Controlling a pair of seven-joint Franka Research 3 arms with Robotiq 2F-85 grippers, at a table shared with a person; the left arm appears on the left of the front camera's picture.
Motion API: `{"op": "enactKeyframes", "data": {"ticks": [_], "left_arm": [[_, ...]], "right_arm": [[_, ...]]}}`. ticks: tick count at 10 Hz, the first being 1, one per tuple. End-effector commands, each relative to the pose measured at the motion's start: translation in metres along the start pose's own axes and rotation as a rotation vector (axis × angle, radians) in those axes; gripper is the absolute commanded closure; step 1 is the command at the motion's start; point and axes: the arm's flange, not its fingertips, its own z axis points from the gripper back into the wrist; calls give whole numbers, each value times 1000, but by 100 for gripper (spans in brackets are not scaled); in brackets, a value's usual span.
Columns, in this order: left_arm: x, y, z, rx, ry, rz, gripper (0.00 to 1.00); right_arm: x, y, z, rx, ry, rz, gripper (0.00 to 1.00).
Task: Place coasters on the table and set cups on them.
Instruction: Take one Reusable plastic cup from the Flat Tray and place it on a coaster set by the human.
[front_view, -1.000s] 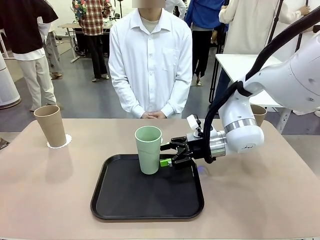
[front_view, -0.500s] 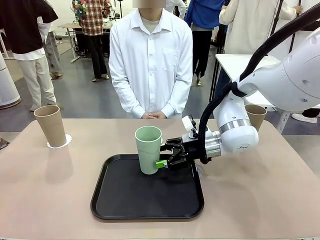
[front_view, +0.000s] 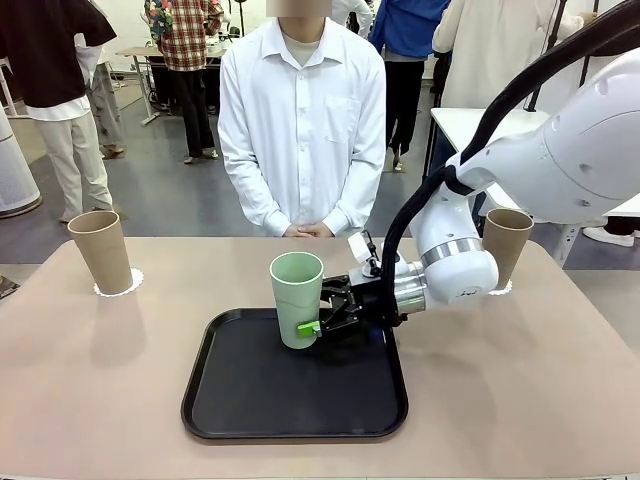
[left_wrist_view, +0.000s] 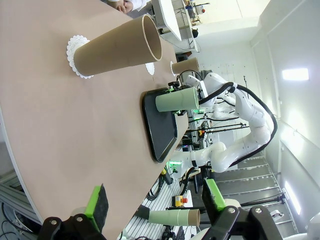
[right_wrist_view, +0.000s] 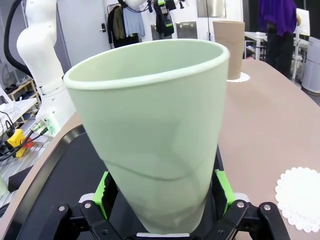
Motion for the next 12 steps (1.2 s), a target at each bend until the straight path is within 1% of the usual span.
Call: {"op": "enactKeyframes", "data": {"ticks": [1, 5, 6, 7, 8, 9, 10, 11, 12], "left_arm": [[-2, -3, 1, -6, -2, -6, 0], [-2, -3, 1, -6, -2, -6, 0], [-2, -3, 1, -6, -2, -6, 0], [-2, -3, 1, -6, -2, -6, 0], [-2, -3, 1, -6, -2, -6, 0], [-2, -3, 1, -6, -2, -6, 0], [-2, -3, 1, -6, -2, -6, 0], [-2, -3, 1, -6, -2, -6, 0], [-2, -3, 1, -6, -2, -6, 0]], "right_arm": [[1, -6, -13, 18, 25, -4, 0], [4, -6, -21, 24, 15, 23, 0], [3, -7, -20, 26, 19, 33, 60], [2, -7, -19, 24, 24, 33, 60], [2, -6, -17, 18, 26, 34, 100], [5, -5, -16, 12, 27, 34, 65], [12, -1, -13, 4, 25, 33, 100], [23, 4, -9, -14, 4, 28, 100], [45, 11, -4, -31, -20, -19, 100]]}}
